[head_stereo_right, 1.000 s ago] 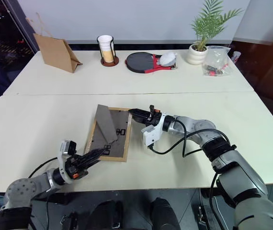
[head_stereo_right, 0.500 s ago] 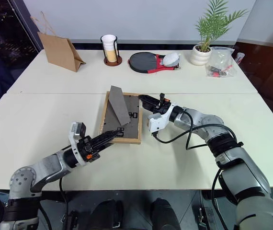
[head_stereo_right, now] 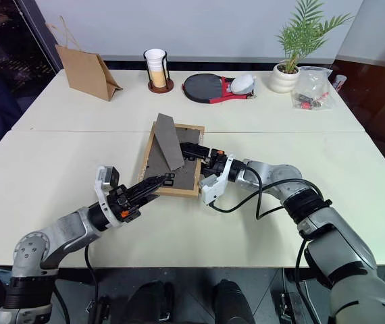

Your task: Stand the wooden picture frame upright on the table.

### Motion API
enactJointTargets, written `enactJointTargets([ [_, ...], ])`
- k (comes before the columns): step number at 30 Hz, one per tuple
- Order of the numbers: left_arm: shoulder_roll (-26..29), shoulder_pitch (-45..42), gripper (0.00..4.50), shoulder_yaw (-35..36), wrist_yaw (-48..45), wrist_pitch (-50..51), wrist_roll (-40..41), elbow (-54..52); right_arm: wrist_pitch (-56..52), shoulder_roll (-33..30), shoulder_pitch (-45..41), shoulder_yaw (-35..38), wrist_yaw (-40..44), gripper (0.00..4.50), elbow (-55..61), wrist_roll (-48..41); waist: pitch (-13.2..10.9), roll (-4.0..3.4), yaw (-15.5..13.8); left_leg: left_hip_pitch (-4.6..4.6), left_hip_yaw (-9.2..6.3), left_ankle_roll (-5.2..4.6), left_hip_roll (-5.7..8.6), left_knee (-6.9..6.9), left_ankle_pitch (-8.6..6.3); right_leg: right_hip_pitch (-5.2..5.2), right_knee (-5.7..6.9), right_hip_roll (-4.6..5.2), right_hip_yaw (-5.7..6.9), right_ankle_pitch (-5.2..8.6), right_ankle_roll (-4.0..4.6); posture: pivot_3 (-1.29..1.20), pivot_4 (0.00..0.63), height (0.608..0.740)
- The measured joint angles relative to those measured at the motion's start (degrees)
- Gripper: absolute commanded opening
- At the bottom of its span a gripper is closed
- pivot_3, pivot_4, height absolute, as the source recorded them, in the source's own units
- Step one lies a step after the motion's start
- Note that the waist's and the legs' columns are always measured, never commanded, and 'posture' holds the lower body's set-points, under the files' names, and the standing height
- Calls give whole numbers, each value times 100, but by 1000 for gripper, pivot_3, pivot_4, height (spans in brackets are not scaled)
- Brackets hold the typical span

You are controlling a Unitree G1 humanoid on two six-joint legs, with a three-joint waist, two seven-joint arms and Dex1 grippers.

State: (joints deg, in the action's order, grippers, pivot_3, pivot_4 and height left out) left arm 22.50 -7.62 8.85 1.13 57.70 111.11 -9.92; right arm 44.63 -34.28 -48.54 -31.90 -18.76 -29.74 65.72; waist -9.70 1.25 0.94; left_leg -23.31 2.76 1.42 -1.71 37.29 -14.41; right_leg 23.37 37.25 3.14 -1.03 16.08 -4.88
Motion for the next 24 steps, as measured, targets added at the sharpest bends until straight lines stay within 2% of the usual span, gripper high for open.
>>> enactJointTargets([
  [11, 185, 229, 1108, -110, -187, -70, 19, -230, -28, -46, -561, -117, -271, 4449, -720, -2, 0, 0, 6, 0, -1, 0, -3, -1, 0, 1, -1, -5, -1, 0, 0, 0, 150, 740],
  [14, 250, 252, 1108, -141, -224, -72, 18, -229, 23, -44, -568, -168, -272, 3689, -768, -8, 0, 0, 8, -1, -1, -2, -3, -1, -1, 1, -1, -5, -2, 0, 0, 0, 150, 740],
  [18, 351, 363, 1108, -209, -285, -73, 16, -188, 83, -41, -569, -199, -302, 1619, -734, -27, 0, 0, 14, 0, -2, -3, -5, -2, -2, 2, 0, -8, -3, 0, 0, 0, 150, 740],
  [19, 324, 403, 1108, -238, -417, -80, 94, -133, 87, -27, -565, -180, -393, 1262, -731, -137, 0, -1, 13, -3, -1, -3, -5, -2, -1, 5, 0, -8, -3, 0, 0, 0, 150, 740],
  [20, 325, 406, 1108, -240, -478, -84, 90, -130, 99, -38, -577, -174, -404, 1105, -706, -171, 0, 0, 11, -3, -1, -2, -5, -1, -1, 4, 0, -8, -3, 0, 0, 0, 150, 740],
  [23, 356, 404, 1108, -243, -539, -92, 80, -131, 110, -38, -593, -176, -388, 1105, -698, -201, 1, 1, 9, -2, -2, -6, -5, -1, -3, 2, 0, -10, -5, 1, 1, 0, 150, 740],
  [24, 380, 405, 1606, -251, -587, -92, 64, -132, 140, -44, -593, -170, -322, 1105, -690, -300, 1, 1, 9, -2, -2, -6, -5, -1, -3, 2, 0, -10, -5, 0, 1, 0, 150, 740],
])
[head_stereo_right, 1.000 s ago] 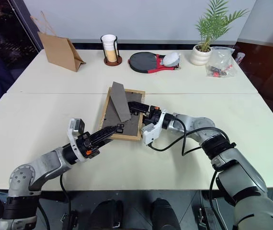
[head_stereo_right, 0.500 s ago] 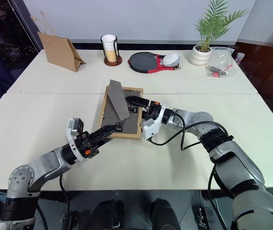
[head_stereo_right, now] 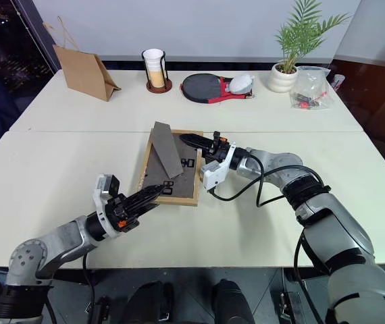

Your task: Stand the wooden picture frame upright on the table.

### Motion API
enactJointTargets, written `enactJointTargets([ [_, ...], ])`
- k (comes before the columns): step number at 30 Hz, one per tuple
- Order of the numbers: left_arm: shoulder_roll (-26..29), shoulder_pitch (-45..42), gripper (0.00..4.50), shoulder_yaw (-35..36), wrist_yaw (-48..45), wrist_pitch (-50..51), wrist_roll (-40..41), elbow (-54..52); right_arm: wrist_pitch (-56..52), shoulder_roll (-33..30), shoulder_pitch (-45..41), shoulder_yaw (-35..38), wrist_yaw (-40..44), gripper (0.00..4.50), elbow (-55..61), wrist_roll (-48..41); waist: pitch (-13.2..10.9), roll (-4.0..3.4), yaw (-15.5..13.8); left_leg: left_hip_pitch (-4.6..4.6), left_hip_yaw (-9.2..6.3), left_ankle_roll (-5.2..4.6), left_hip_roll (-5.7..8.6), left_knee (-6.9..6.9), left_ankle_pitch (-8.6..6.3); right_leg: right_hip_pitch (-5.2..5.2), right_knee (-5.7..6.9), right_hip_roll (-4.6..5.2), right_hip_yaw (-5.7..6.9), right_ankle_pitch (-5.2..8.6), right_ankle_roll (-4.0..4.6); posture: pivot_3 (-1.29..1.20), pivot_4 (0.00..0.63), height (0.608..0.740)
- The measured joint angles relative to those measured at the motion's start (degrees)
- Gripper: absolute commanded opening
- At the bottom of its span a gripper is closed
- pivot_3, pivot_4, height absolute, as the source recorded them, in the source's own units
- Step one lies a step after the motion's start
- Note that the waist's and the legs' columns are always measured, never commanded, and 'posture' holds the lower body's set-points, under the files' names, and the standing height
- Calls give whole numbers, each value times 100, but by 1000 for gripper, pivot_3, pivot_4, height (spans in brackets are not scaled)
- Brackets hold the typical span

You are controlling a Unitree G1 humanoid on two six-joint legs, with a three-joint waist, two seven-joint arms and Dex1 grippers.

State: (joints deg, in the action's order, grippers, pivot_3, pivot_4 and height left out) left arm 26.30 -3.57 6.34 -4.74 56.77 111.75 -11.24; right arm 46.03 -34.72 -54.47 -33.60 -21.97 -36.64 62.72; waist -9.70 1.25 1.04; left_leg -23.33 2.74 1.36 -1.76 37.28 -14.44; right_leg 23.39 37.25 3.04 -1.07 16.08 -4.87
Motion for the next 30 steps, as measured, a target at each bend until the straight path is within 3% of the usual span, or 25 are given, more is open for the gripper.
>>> enactJointTargets([
  [3, 276, -12, 2862, -50, -285, 147, -304, -116, 160, -4, 0, 12, 458, 1105, 52, -303, 0, 0, 9, 0, -1, -3, -2, -1, -2, 1, 0, -8, -2, 0, 0, 0, 150, 740],
  [6, 781, -12, 4394, -25, -922, 297, -960, -206, 364, -41, 0, 67, 1028, 1105, 61, -820, 0, 0, 17, 0, -1, -11, -6, -3, -6, 2, 0, -17, -3, 0, 0, 0, 150, 740],
  [9, 1607, -59, 4457, 180, -2062, 269, -1968, -369, 583, -130, 1, 95, 2070, 1105, -60, -1788, -1, 0, 17, 1, -2, -16, -6, -4, -9, 2, -1, -24, 1, 1, 3, 0, 150, 740],
  [13, 2373, -171, 4457, 659, -3234, 95, -2909, -132, 168, -145, 233, 459, 4173, 1105, -35, -4047, -5, -3, 16, 3, -4, -19, -17, -6, -11, -5, -4, -19, 3, 2, 4, 0, 150, 740],
  [14, 2544, -232, 4457, 685, -3532, -3, -3191, -23, -465, -114, 414, 591, 5162, 1105, 224, -5023, -5, -3, 12, 3, -5, -21, -17, -7, -12, -5, -4, -16, 4, 1, 2, 0, 150, 740],
  [18, 2690, -633, 4457, 666, -4094, -293, -4085, 460, -3097, 23, 826, 817, 7945, 1105, 1170, -7582, -9, -8, -5, 0, -10, -27, -15, -8, -16, -3, -2, 14, 21, 0, 0, 0, 150, 740],
  [20, 2550, -809, 4457, 601, -4157, -365, -4320, 507, -4210, 51, 805, 938, 8760, 1105, 1423, -8269, -10, -11, -4, 0, -9, -30, -11, -9, -18, -3, -2, 23, 23, 0, 0, 0, 150, 740],
  [24, 2149, -899, 4457, 517, -4122, -352, -4497, 388, -5519, 276, 425, 1141, 9740, 1105, 1108, -8715, -10, -11, 13, -1, -7, -32, -10, -11, -20, 3, -1, 28, 23, -1, 0, 0, 150, 740],
  [30, 1850, -910, 4457, 519, -3855, -206, -4545, 75, -5723, 862, 15, 1299, 10350, 1105, -321, -8410, -10, -11, 8, -8, -4, -31, -6, -19, -21, 14, -4, 33, 22, -1, 1, 0, 150, 740],
])
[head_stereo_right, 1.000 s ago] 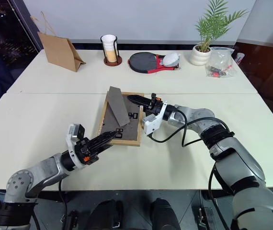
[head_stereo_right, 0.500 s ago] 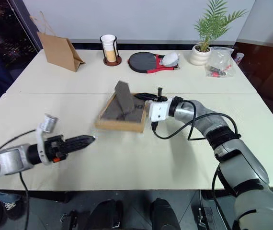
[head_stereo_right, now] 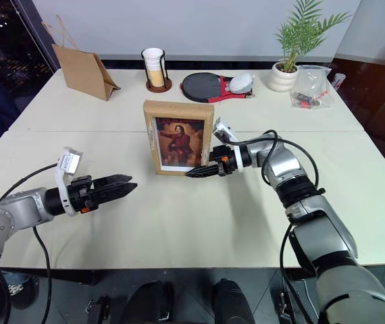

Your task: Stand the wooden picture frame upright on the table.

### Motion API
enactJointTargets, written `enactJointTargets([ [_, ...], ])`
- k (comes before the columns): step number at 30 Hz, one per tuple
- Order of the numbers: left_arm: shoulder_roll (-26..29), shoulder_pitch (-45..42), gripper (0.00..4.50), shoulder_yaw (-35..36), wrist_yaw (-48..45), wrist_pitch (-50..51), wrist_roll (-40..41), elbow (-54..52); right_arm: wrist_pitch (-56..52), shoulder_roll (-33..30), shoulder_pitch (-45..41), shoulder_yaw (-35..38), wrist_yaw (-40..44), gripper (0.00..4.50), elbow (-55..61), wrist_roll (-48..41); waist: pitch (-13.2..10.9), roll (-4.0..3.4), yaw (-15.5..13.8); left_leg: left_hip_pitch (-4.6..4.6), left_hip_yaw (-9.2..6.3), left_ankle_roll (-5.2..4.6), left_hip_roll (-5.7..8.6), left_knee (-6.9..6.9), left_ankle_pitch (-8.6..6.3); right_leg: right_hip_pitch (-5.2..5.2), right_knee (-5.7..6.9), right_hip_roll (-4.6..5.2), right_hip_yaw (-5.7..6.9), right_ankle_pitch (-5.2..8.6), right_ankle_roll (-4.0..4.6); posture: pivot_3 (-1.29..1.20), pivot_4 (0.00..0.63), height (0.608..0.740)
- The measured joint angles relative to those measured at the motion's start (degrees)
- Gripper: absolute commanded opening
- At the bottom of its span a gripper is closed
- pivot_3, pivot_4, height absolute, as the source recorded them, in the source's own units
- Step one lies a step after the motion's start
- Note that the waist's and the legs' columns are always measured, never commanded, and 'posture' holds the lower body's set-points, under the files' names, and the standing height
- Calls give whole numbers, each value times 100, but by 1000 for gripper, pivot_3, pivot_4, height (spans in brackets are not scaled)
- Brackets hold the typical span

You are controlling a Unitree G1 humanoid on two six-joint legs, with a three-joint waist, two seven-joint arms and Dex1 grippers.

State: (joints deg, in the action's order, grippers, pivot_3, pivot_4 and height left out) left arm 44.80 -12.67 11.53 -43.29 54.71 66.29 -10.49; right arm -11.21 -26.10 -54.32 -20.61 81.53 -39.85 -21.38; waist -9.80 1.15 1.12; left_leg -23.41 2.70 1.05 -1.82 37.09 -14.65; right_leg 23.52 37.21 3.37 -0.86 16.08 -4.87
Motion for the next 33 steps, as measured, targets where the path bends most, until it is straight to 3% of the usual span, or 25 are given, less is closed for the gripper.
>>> enactJointTargets([
  [7, -229, 97, 4457, 118, 396, 125, 37, -365, 711, 649, -270, 181, 33, 1105, -1894, 752, 0, 0, 14, -1, 4, 2, 2, 0, 0, 2, 1, 5, -2, 0, 0, 0, 150, 740],
  [12, -245, 213, 4457, 229, 545, 220, 61, -501, 767, 850, -425, 462, 136, 1105, -2459, 985, 0, 0, 43, 0, 4, 4, 2, 0, 0, 2, 3, 6, -2, -1, 0, 0, 150, 740],
  [20, -348, 91, 4457, 292, 743, 226, 50, -520, -26, 969, -418, 478, 1001, 1105, -2394, 1248, 3, -3, 150, 5, 2, 5, 4, -1, -1, -2, 5, 11, -2, -1, 0, 0, 150, 740],
  [27, -468, 7, 4457, 280, 753, 218, -183, -361, -217, 937, -46, 260, 1082, 1105, -1701, 1253, 6, -6, 145, 10, 1, 6, 7, -2, -1, -8, 5, 14, -1, -2, 1, 0, 150, 740],
  [33, -561, -121, 4500, 274, 732, 219, -319, -337, -137, 920, 40, 354, 1035, 3926, -1589, 1381, 8, -5, 159, 13, 1, 7, 7, -5, -1, -8, 5, 15, -2, -3, 3, 0, 150, 740],
])
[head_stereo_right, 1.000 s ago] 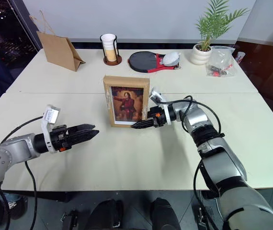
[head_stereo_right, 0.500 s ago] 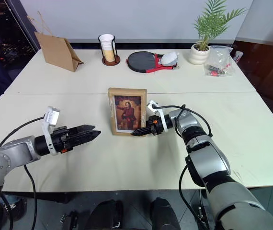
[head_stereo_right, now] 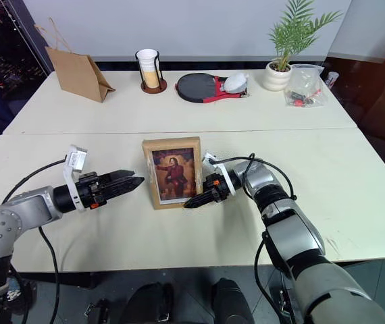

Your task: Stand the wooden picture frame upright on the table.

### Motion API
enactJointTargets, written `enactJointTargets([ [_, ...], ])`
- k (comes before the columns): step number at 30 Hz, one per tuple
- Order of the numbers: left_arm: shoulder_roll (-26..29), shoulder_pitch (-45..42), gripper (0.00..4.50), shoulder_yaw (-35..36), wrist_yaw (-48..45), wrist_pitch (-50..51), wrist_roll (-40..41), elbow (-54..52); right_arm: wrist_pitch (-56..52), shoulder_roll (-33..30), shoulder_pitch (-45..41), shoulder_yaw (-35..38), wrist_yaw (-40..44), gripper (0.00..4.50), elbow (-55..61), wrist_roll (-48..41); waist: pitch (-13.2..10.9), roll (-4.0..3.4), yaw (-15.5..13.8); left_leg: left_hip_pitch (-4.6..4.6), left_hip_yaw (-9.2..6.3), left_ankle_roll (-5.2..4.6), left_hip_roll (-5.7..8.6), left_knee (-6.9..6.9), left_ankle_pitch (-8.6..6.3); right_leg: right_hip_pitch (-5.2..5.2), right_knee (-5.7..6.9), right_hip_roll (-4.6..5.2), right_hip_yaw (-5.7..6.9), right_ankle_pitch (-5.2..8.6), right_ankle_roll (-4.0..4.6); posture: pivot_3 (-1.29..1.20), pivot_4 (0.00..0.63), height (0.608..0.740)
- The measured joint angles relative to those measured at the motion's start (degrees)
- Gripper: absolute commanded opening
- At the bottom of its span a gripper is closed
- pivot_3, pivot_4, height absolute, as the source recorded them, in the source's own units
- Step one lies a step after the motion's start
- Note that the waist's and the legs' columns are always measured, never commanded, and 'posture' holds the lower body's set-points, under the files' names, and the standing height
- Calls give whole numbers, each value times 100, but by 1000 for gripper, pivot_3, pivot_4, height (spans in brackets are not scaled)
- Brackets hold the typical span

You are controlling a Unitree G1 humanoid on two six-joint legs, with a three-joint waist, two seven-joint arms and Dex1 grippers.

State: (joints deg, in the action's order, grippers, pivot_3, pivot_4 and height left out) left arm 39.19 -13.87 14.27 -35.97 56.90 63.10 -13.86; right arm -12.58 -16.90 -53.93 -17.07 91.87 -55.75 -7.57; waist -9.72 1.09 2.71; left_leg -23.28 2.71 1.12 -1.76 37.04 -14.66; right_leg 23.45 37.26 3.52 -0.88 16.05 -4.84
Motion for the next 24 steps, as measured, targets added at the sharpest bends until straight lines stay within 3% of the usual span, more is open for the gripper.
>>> enactJointTargets([
  [1, -23, -4, 4500, -4, -5, 0, -5, 0, 26, -14, 10, 9, -3, 4386, 48, 3, 0, 1, 1, 1, 0, 2, 0, 1, 1, 0, 0, 0, 0, -2, 3, 0, 150, 740],
  [2, -50, -4, 4500, -6, -7, 1, -14, 1, 95, -57, 49, 14, -21, 4453, 134, 10, 0, 1, -3, 4, 0, 5, 0, 1, 3, -3, 0, 0, 0, -4, 7, 0, 150, 740],
  [5, -91, -12, 4500, -16, -25, 3, -52, 4, 285, -383, 273, 3, -179, 4453, 600, 140, 0, 0, -46, 5, -3, 8, 3, 5, 6, -9, -1, 6, 2, -7, 17, 0, 150, 740],
  [11, -7, 82, 4500, -86, -417, -14, -187, -12, -108, -1776, 1177, 396, -577, 4453, 2256, 159, 1, 0, -212, -16, -3, -4, 17, 2, -1, 2, -24, 26, 4, 3, 36, 0, 150, 740],
  [17, 598, 212, 4500, -397, -1275, -568, -926, -124, -1379, -2974, 2323, 1759, -1320, 4453, 5052, -536, -9, -19, -131, -22, 21, -9, 2, -23, -5, 31, -27, 19, 3, 3, 34, 0, 150, 740],
  [24, 1013, 187, 4500, -335, -1789, -903, -1292, -198, -3057, -3465, 2966, 2934, -2067, 4453, 7767, -1857, -10, -19, -187, -18, 17, -10, -5, -12, -5, 20, -28, 14, 5, 11, 49, 0, 150, 740],
])
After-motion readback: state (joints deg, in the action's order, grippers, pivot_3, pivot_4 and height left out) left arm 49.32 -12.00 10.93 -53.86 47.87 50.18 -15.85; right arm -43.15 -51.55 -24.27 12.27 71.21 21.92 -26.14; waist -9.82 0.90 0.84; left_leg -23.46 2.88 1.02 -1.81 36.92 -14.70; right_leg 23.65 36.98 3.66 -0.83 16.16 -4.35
